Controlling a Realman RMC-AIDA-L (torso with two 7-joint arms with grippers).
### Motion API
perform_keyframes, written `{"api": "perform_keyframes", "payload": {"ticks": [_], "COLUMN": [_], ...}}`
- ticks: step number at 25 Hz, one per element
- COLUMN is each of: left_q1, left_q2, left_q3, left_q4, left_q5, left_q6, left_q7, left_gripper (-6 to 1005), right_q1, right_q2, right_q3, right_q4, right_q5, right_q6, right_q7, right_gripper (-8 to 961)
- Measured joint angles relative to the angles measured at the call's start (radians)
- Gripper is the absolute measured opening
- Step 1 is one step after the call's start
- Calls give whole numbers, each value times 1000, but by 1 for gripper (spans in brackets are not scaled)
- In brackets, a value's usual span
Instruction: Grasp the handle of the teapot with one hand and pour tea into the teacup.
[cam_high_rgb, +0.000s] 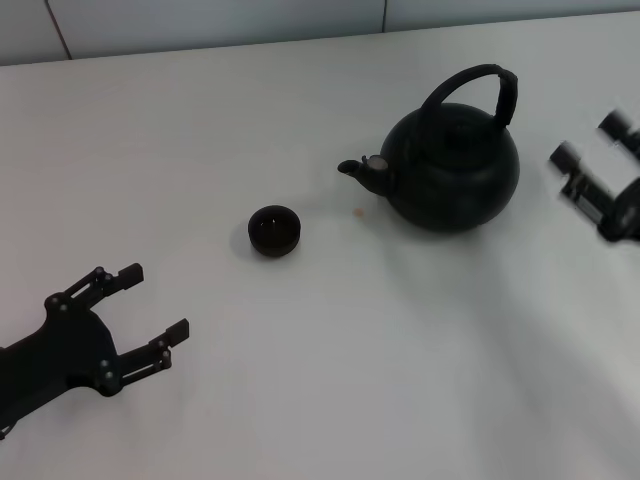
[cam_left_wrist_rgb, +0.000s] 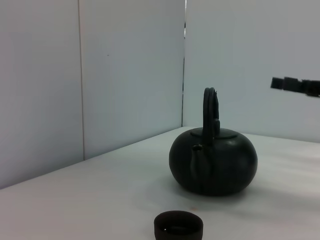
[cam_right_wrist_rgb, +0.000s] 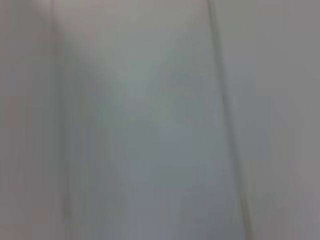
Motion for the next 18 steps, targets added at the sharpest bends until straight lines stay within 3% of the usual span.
{"api": "perform_keyframes", "payload": {"ticks": [1, 3, 6, 12, 18], "left_q1": [0, 0, -3, -10, -15], "left_q2": [-1, -1, -1, -1, 0], "left_q3": [2, 2, 3, 4, 8], "left_q4": [0, 0, -1, -1, 0], "left_q5": [0, 0, 0, 0, 2], "left_q6": [2, 2, 3, 5, 12], "left_q7": [0, -1, -3, -20, -28], "left_gripper": [859, 859, 859, 859, 859], "right_q1": [1, 5, 27, 58, 80], "right_q2": [-6, -11, -39, -56, -60], "right_q3": [-12, -23, -126, -300, -368], "right_q4": [-62, -92, -208, -332, -391], "right_q5": [-101, -146, -260, -285, -301], "right_q6": [-42, -65, -142, -159, -151], "right_q7": [65, 98, 222, 334, 340], "right_gripper": [723, 724, 724, 724, 724]}}
